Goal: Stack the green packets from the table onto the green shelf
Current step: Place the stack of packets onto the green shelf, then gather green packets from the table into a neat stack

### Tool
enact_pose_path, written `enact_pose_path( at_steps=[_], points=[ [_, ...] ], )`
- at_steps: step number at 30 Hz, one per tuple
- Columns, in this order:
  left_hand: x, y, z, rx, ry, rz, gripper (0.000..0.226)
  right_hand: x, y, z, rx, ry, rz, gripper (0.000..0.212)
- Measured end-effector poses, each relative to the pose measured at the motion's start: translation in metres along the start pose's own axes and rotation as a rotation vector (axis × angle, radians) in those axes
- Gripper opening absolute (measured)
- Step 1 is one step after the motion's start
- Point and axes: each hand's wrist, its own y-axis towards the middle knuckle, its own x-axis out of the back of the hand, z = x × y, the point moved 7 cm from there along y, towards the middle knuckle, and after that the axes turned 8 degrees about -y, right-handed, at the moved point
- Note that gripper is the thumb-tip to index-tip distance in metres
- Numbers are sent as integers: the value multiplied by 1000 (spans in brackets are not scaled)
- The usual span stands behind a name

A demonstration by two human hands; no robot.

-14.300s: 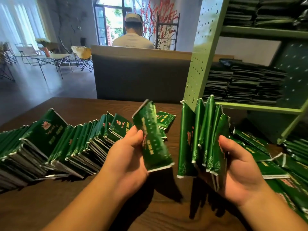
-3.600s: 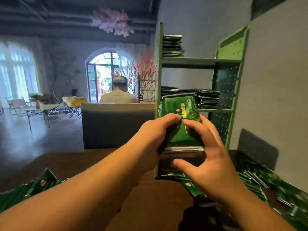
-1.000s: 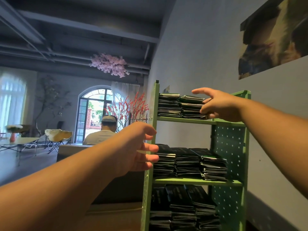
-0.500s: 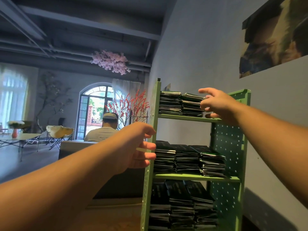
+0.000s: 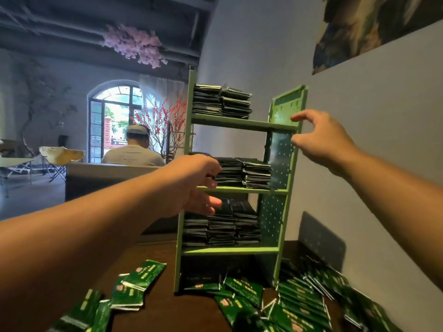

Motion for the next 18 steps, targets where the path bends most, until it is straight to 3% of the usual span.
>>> enact_pose_path(
  at_steps=[7,10,15,18],
  points=[
    [-68,-22,76,109,28,74,35,-26,-109,-68,-36,-220,317,58],
    [-88,-28,110,134,57,84,23,-48,-153,-101,-19,-289,492,65],
    [-111,-37,165,180,121,168,9,-106,-229,-161,-6,-548,916,84],
    [-117,-39,195,95,366,265,13,-140,-257,-191,-17,-587,1045,99]
  ],
)
